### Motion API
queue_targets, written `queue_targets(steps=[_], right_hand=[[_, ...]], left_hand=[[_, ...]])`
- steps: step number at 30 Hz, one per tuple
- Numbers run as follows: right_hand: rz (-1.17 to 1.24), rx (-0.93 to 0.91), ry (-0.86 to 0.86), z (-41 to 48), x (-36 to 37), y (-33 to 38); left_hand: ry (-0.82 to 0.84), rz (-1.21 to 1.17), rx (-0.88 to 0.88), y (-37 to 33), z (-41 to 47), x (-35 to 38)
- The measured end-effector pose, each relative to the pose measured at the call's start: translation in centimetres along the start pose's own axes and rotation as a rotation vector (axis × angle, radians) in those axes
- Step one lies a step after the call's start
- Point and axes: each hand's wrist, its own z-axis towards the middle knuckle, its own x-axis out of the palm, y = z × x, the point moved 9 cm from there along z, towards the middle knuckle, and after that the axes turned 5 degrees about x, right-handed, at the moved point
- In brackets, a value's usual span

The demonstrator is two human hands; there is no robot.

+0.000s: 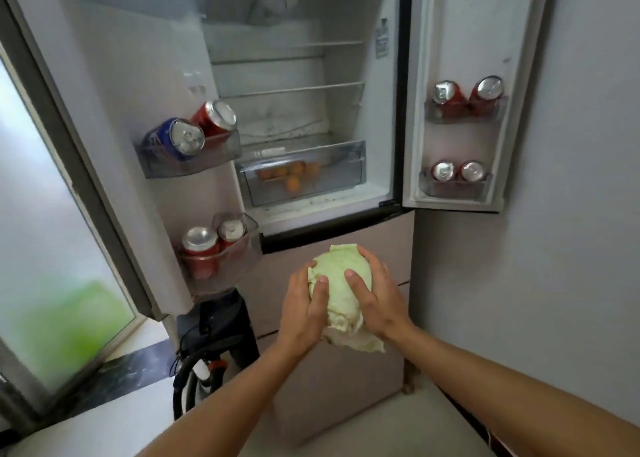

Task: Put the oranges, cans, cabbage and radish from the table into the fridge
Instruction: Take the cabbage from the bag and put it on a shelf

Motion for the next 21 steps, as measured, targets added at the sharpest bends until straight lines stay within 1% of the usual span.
queue_targets(steps=[4,9,13,17,21], right_hand=[[-0.009,-0.071,-0.058,10.4,-1.0,1.2],[-0.035,-0.16,-0.166,22.8,-2.0,3.2],[-0.028,-0.169,-0.228,31.4,-3.1,4.4],[-0.024,-0.189,-0.282,39.1,-4.0,5.1],[-0.039,-0.241,-0.282,46.5,-3.7,5.5]], left_hand=[[-0.007,-0.006,0.038,0.8,10.7,1.8],[-0.033,-0.025,0.144,1.6,23.4,3.5],[-0.04,-0.045,0.171,1.8,32.9,5.1],[-0.046,-0.054,0.181,2.5,41.3,6.8],[-0.093,-0.034,0.217,3.6,47.8,7.4]])
